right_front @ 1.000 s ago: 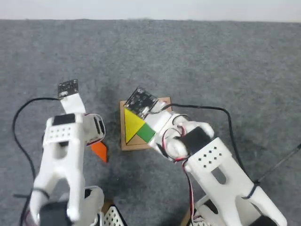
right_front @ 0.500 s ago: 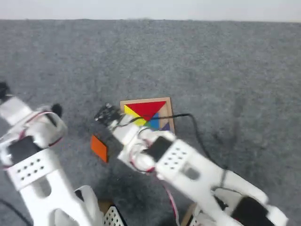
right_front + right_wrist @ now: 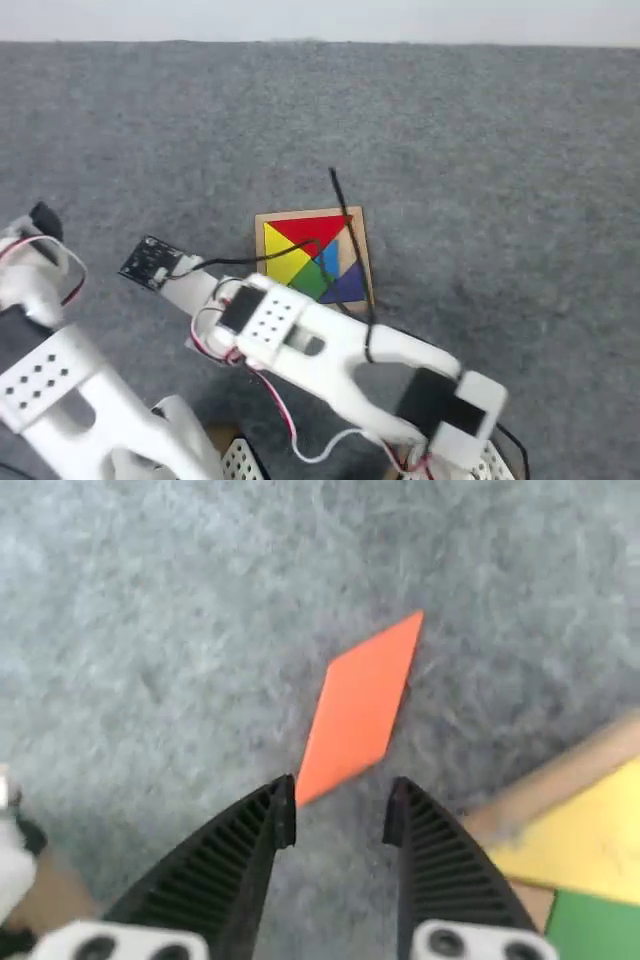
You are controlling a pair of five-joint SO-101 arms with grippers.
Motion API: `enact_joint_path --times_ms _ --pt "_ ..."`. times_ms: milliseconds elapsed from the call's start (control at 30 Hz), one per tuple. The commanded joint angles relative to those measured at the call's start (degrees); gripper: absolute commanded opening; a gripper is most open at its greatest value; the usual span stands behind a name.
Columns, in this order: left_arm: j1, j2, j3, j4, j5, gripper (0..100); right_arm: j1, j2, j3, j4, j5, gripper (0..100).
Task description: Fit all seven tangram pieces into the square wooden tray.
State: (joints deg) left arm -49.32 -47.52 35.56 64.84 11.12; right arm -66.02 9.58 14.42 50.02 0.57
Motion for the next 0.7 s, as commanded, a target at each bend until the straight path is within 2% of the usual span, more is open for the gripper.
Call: enact_joint_path --times_ms 0,233,400,667 --pt "-0.7 -1.49 -3.12 1.14 -2.11 28 -0.75 3.65 -7.65 -0.92 -0.26 17.3" --pt "-0.62 -1.49 -2.95 1.67 -4.48 28 -0.48 14.99 -22.15 8.75 6.68 25.2" --pt "-0.53 -1.49 -2.59 2.81 -4.4 28 1.1 23.34 -32.0 12.35 10.46 20.1" --pt "-0.53 -1.49 -2.59 2.81 -4.31 28 3.65 33.71 -44.31 16.75 10.46 18.8"
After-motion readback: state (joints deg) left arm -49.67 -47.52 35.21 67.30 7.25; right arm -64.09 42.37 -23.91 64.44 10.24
